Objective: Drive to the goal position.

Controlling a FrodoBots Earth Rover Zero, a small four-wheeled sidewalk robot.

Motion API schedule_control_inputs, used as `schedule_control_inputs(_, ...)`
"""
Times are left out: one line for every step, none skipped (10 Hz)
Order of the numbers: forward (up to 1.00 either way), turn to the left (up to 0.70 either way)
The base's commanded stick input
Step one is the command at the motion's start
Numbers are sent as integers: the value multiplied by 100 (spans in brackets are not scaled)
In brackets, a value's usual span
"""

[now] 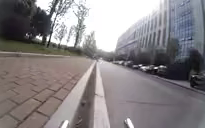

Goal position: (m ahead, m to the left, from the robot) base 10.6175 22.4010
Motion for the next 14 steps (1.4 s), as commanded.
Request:
schedule_control_inputs(0,-70)
schedule_control_inputs(0,-70)
schedule_control_inputs(0,-70)
schedule_control_inputs(0,-70)
schedule_control_inputs(0,-70)
schedule_control_inputs(0,-13)
schedule_control_inputs(0,0)
schedule_control_inputs(0,0)
schedule_control_inputs(0,0)
schedule_control_inputs(0,0)
schedule_control_inputs(0,0)
schedule_control_inputs(0,0)
schedule_control_inputs(0,0)
schedule_control_inputs(0,0)
